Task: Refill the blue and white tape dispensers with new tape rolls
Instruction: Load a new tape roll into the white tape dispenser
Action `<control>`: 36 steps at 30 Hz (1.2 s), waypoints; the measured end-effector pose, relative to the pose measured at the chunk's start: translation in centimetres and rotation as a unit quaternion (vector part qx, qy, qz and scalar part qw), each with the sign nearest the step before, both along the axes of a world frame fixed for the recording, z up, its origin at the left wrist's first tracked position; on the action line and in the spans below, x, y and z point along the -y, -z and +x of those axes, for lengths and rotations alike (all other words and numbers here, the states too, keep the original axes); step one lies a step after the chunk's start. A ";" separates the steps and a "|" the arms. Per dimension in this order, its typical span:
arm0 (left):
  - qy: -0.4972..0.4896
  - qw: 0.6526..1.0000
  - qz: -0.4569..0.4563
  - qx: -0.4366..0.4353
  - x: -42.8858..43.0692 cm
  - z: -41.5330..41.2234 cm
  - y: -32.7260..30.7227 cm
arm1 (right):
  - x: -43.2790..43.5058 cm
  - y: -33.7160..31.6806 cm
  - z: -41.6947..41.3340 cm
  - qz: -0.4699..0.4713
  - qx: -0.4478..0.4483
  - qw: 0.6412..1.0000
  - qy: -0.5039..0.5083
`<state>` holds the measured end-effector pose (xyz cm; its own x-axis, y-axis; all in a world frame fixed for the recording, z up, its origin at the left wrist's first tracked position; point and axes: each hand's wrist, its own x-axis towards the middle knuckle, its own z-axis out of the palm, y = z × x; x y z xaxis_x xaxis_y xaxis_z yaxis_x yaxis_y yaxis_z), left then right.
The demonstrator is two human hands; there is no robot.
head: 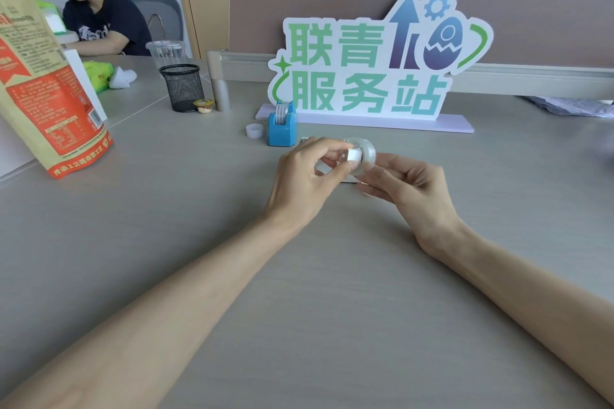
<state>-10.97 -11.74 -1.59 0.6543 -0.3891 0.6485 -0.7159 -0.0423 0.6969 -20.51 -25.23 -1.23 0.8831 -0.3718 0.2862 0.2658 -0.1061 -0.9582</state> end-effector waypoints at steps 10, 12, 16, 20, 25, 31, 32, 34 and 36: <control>0.007 1.000 -0.005 -0.001 0.2 0.4 0.3 | -0.7 -0.4 -0.4 -0.084 0.005 0.996 0.022; 0.017 1.000 -0.007 -0.016 0.2 0.4 0.3 | -0.9 -0.5 -0.6 -0.098 0.011 0.995 0.026; 0.027 0.999 -0.005 -0.028 0.3 0.4 0.2 | -1.1 -0.6 -0.7 -0.138 0.028 0.989 0.037; 0.037 0.998 -0.007 -0.046 0.2 0.2 0.0 | -1.1 -0.8 -0.9 -0.141 0.024 0.989 0.040; 0.072 0.992 -0.016 -0.104 0.0 0.0 -0.6 | -0.8 -0.6 -0.8 -0.095 0.012 0.994 0.043; 0.068 0.993 0.005 -0.101 0.1 0.5 -0.8 | -0.9 -0.6 -0.6 -0.098 0.003 0.994 0.048; 0.062 0.994 0.009 -0.093 0.1 0.6 -0.7 | -0.9 -0.6 -0.6 -0.106 0.004 0.993 0.047; 0.055 0.995 0.014 -0.085 0.0 0.7 -0.7 | -1.1 -0.7 -0.7 -0.116 0.006 0.992 0.046; 0.059 0.994 0.014 -0.091 -0.1 0.7 -0.7 | -1.1 -0.7 -0.8 -0.124 0.010 0.991 0.046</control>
<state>-10.24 -11.61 -0.86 0.7089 -0.4863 0.5108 -0.5789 0.0126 0.8153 -21.27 -24.13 -0.49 0.8425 -0.3658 0.3954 0.2624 -0.3623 -0.8943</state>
